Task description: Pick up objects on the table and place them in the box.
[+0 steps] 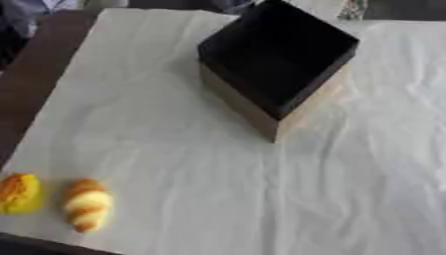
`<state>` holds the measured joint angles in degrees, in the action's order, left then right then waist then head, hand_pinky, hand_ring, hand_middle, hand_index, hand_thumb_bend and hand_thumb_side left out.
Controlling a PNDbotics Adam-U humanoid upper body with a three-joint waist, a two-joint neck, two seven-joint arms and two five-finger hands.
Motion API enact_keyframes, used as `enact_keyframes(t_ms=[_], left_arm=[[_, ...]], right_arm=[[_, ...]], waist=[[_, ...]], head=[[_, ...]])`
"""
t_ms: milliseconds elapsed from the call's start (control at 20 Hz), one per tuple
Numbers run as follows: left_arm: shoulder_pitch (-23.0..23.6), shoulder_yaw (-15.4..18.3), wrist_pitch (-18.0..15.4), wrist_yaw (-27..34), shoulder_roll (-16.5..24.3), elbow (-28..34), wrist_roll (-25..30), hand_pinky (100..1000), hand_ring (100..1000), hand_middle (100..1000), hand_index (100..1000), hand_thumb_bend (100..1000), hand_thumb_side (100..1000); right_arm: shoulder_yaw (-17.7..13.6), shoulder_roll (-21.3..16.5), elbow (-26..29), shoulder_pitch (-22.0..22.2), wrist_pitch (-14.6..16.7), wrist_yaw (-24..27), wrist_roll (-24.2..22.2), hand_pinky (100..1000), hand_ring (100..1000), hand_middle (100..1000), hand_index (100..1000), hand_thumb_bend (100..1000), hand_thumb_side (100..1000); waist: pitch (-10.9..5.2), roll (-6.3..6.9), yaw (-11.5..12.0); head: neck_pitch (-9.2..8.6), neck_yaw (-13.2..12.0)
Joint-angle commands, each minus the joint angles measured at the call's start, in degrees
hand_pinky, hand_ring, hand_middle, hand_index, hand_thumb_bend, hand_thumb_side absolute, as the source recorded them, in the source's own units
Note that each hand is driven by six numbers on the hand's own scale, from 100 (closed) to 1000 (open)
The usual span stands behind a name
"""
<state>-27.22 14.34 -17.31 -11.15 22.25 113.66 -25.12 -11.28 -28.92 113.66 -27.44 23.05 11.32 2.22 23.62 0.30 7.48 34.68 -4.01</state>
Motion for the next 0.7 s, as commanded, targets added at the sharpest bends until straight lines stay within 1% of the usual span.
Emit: enact_keyframes(t_ms=[50, 300, 500, 600, 650, 700], left_arm=[[1.1, 0.4, 0.8, -1.3, 4.5, 0.9, 0.2, 817, 780, 766, 892, 352, 438], [8.0, 0.4, 2.5, -5.0, 12.9, 0.9, -0.5, 820, 781, 765, 894, 361, 418], [14.6, -0.3, 5.3, -8.9, 19.3, 0.9, 0.4, 823, 785, 768, 898, 364, 418], [17.7, -0.8, 6.8, -10.7, 22.2, 0.9, 2.3, 825, 787, 770, 900, 363, 434], [19.4, -0.9, 7.5, -11.5, 23.8, 0.9, 3.6, 830, 794, 775, 909, 359, 473], [20.9, -1.0, 8.1, -12.3, 25.3, 0.9, 5.0, 833, 798, 779, 914, 327, 484]], right_arm=[[-0.8, -1.8, 0.9, -0.1, 0.0, -0.5, 0.5, 915, 915, 738, 813, 100, 253], [-1.5, -3.2, 0.9, 1.3, 0.0, -1.2, 1.3, 915, 916, 737, 812, 100, 255], [-1.8, -5.2, 0.9, 2.2, 0.9, -1.7, 2.2, 912, 914, 738, 813, 100, 240], [-2.0, -6.1, 0.9, 2.7, 1.4, -2.1, 2.5, 911, 913, 738, 812, 100, 237], [-2.0, -6.6, 0.9, 3.0, 1.6, -2.4, 2.7, 911, 913, 738, 813, 100, 234], [-2.1, -7.0, 0.9, 3.3, 1.8, -2.7, 2.9, 910, 913, 738, 813, 100, 235]], waist=[[-1.16, 0.24, 0.5], [-1.28, 0.82, 1.4], [-1.38, 1.02, 1.9], [-1.41, 1.07, 2.1], [-1.39, 1.1, 2.3], [-1.38, 1.12, 2.5]], head=[[0.18, 0.7], [0.64, 1.1], [0.75, 1.8], [0.95, 2.1], [1.04, 2.4], [1.15, 2.5]])
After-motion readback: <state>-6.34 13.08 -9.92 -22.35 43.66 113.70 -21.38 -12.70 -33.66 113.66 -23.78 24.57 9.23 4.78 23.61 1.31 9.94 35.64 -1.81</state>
